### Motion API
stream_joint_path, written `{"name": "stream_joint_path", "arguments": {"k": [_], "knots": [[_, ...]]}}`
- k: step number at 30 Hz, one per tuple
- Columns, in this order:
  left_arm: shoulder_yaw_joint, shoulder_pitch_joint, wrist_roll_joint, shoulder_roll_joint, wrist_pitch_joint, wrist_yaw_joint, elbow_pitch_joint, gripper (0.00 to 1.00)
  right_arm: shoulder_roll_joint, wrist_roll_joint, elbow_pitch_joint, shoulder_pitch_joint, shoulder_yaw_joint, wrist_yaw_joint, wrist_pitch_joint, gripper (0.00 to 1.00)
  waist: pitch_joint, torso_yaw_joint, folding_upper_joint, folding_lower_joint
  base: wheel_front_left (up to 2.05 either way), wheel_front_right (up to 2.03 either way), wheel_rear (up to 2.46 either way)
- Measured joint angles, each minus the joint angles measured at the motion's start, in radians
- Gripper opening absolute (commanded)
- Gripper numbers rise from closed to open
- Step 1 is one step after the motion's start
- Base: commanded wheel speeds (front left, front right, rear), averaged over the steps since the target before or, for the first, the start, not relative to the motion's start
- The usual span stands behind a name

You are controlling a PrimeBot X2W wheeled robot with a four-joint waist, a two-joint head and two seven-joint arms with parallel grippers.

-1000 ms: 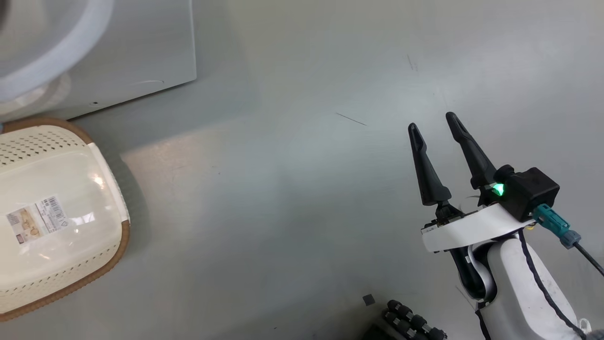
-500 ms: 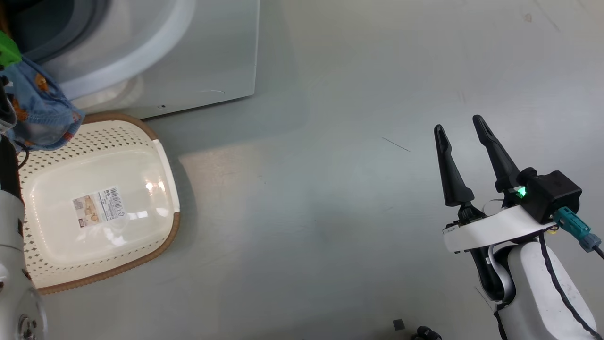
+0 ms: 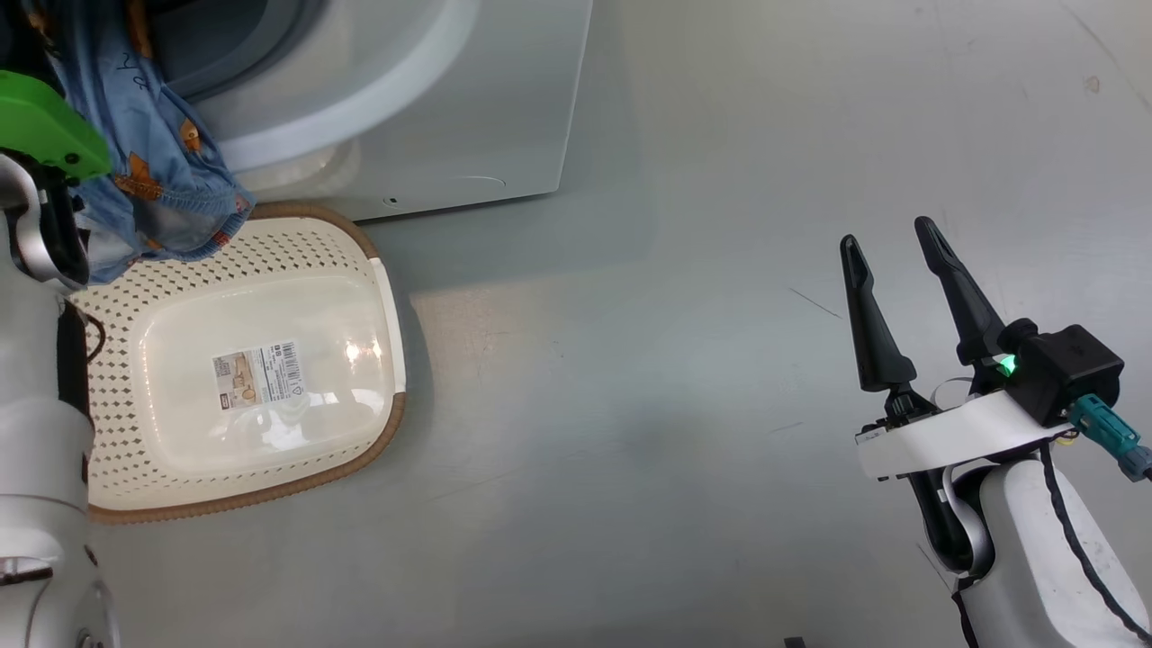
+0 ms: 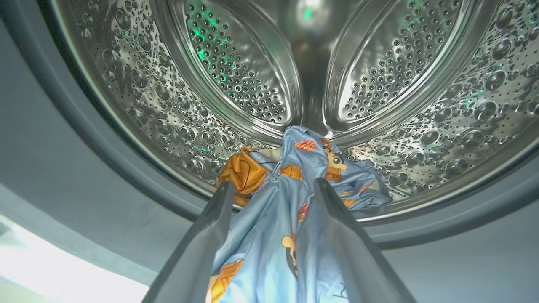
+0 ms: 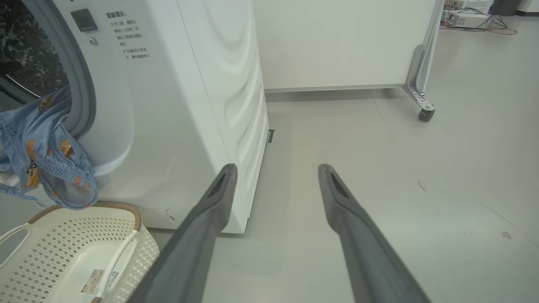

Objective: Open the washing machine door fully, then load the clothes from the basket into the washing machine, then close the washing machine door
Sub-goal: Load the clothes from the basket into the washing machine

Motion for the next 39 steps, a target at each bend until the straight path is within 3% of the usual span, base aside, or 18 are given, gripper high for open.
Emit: {"name": "stream_joint_path", "arguments": {"k": [13, 18, 25, 39], "knots": [[-0.022, 0.128, -0.002, -0.038, -0.02, -0.051, -0.058, 1.0, -0.015, -0.008, -0.01, 0.02, -0.022, 0.0, 0.0, 1.0, -0.005, 0.033, 0.0, 0.0, 0.0, 0.0, 0.0], [-0.012, 0.2, -0.018, -0.044, -0.021, -0.052, -0.093, 1.0, -0.018, -0.008, -0.012, 0.02, -0.022, 0.0, 0.0, 1.0, -0.007, 0.043, 0.0, 0.0, 0.0, 0.0, 0.0], [-0.007, 0.273, -0.036, -0.093, -0.027, -0.062, -0.152, 1.0, -0.037, -0.014, -0.022, 0.027, -0.038, 0.0, 0.0, 1.0, -0.002, 0.069, 0.0, 0.0, 0.0, 0.0, 0.0], [0.006, 0.429, -0.056, -0.12, -0.03, -0.07, -0.27, 1.0, -0.051, -0.017, -0.029, 0.029, -0.031, 0.0, 0.0, 1.0, 0.015, 0.093, 0.0, 0.0, 0.0, 0.0, 0.0]]}}
